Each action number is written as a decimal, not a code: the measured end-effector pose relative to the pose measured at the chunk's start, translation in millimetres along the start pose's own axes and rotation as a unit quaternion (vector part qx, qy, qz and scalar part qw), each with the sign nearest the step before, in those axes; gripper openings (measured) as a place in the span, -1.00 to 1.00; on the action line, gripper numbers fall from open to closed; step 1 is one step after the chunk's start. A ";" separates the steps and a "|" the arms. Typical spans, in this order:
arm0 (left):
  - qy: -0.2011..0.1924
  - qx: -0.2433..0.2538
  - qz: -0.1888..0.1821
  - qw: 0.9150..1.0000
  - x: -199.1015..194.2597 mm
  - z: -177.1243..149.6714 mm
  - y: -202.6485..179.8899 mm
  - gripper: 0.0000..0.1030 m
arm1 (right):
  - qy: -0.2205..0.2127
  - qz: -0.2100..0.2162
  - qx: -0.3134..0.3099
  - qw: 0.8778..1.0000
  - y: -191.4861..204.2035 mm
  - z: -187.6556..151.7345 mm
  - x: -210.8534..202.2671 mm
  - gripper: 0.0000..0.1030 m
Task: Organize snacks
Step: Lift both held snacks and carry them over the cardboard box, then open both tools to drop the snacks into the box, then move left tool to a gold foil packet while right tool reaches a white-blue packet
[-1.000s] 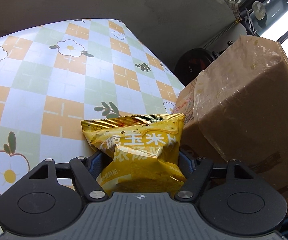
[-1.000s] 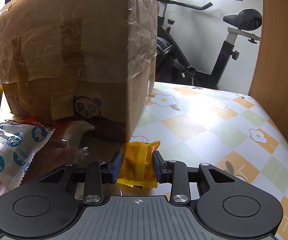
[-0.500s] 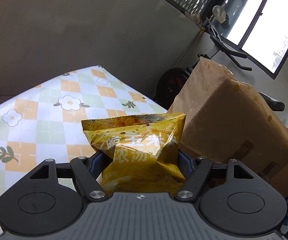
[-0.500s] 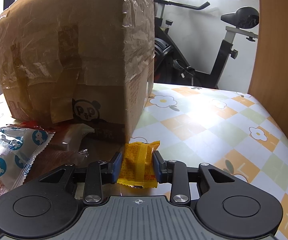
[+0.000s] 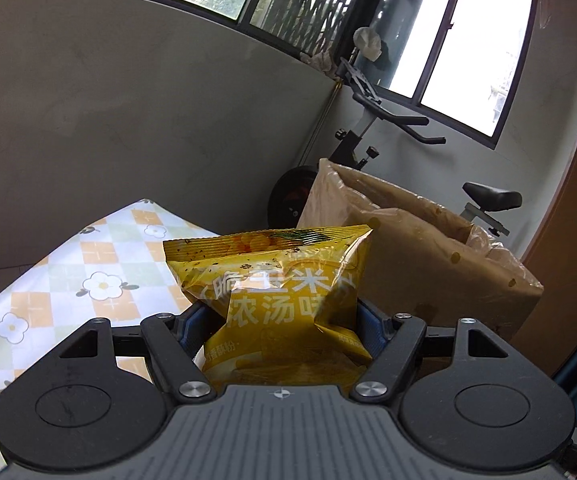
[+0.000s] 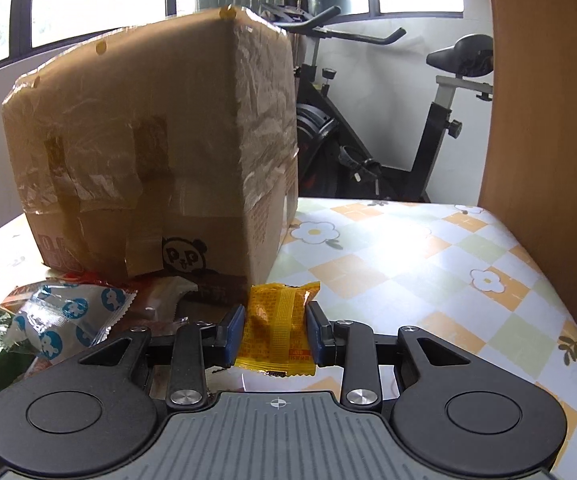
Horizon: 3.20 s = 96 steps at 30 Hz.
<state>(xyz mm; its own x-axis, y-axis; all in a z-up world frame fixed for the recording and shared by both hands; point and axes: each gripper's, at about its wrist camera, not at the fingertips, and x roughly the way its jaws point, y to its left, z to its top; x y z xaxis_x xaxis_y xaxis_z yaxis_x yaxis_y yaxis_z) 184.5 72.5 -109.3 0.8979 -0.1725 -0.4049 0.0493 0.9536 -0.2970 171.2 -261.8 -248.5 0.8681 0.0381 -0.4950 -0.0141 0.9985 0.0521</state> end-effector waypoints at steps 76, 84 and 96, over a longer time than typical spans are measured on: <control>0.030 0.041 0.065 0.997 12.1 -12.2 15.0 0.72 | -0.014 0.089 0.043 0.995 71.0 44.9 -20.0 -0.06; 0.069 0.005 0.091 0.993 13.7 -48.1 20.4 0.66 | 0.034 0.108 0.008 0.994 99.4 24.3 -5.5 0.46; 0.103 -0.013 0.094 0.990 15.0 -69.6 23.7 0.60 | 0.052 0.092 -0.021 0.994 110.5 12.1 5.0 0.38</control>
<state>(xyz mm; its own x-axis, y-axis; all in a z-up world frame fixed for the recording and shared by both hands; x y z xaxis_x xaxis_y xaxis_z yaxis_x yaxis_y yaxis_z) 168.7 75.3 -182.6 0.7814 -0.0424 -0.6226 -0.1233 0.9675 -0.2206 179.9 -151.8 -234.7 0.7925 0.2218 -0.5681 -0.1910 0.9749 0.1141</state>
